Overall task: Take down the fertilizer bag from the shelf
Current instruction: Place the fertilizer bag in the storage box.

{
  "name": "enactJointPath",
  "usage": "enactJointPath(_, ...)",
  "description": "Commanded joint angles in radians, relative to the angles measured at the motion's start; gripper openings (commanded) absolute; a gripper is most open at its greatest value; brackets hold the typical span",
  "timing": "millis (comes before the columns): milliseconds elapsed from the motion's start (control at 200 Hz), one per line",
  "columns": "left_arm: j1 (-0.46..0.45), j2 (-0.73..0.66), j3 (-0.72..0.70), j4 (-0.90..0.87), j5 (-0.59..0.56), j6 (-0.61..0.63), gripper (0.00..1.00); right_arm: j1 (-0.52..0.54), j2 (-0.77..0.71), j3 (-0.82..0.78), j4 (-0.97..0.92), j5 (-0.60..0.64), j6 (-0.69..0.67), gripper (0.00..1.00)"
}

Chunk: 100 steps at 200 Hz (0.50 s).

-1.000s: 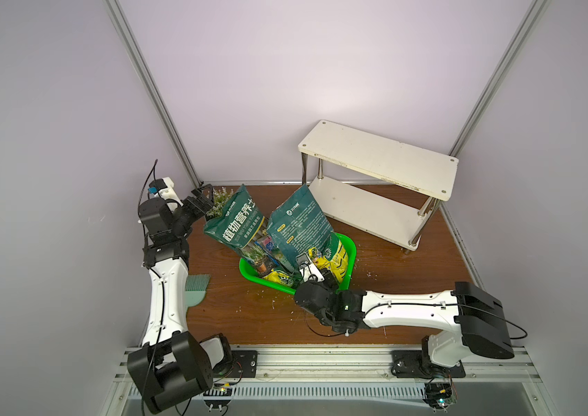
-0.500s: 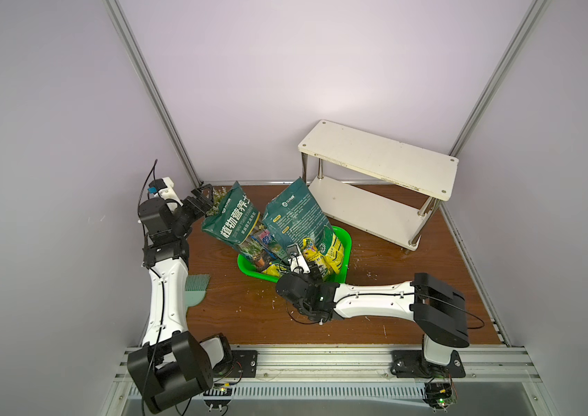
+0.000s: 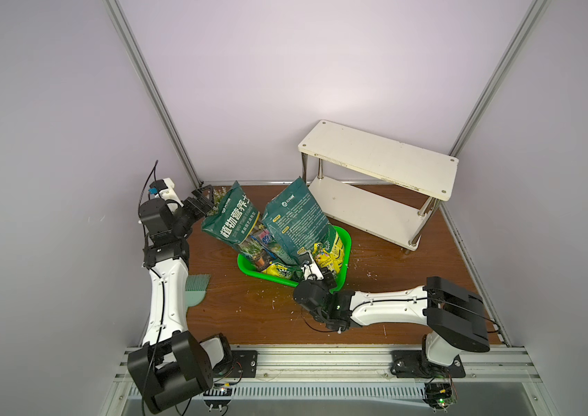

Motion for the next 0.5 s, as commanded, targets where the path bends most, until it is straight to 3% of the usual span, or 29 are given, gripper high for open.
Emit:
enactJointPath(0,0.017,-0.011,-0.004,0.027,0.017,0.01,0.94,-0.041,-0.053,-0.066,0.147,0.013,-0.202,0.0)
enactJointPath(135,0.02,-0.006,-0.004,0.027,0.018,0.008,0.94,-0.073,-0.075,-0.087,0.209,-0.029,-0.236,0.0)
enactJointPath(310,0.02,-0.004,-0.003,0.028,0.021,0.007,0.94,-0.086,-0.081,-0.121,0.44,-0.077,-0.398,0.0)
enactJointPath(495,0.021,-0.009,-0.003,0.027,0.02,0.009,0.94,-0.093,-0.063,-0.193,0.56,-0.182,-0.427,0.0)
